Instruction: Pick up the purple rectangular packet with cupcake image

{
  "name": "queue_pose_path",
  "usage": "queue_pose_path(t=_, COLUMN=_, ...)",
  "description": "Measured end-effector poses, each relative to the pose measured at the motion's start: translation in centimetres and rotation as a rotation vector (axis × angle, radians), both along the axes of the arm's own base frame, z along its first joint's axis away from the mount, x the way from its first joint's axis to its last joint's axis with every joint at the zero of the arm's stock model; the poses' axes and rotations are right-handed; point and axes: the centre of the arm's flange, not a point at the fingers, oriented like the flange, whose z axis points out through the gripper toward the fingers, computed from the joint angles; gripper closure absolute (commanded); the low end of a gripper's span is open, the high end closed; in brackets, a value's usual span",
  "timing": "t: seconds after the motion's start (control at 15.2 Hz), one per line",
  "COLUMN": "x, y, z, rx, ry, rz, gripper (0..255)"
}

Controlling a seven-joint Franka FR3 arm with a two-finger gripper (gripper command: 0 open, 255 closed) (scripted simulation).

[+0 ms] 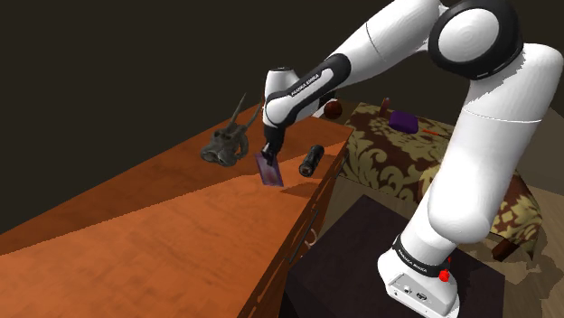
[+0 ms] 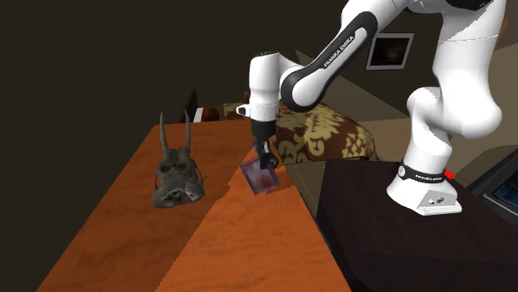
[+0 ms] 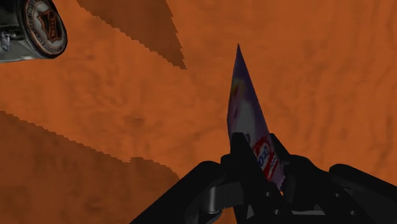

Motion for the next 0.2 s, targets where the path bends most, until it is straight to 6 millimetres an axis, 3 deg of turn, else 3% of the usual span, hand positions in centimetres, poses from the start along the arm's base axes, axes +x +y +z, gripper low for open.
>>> queue_pose_path(t=0.2, x=0.08, y=0.01, z=1.36, rx=0.0, ry=0.0, rz=0.0, gripper=255)
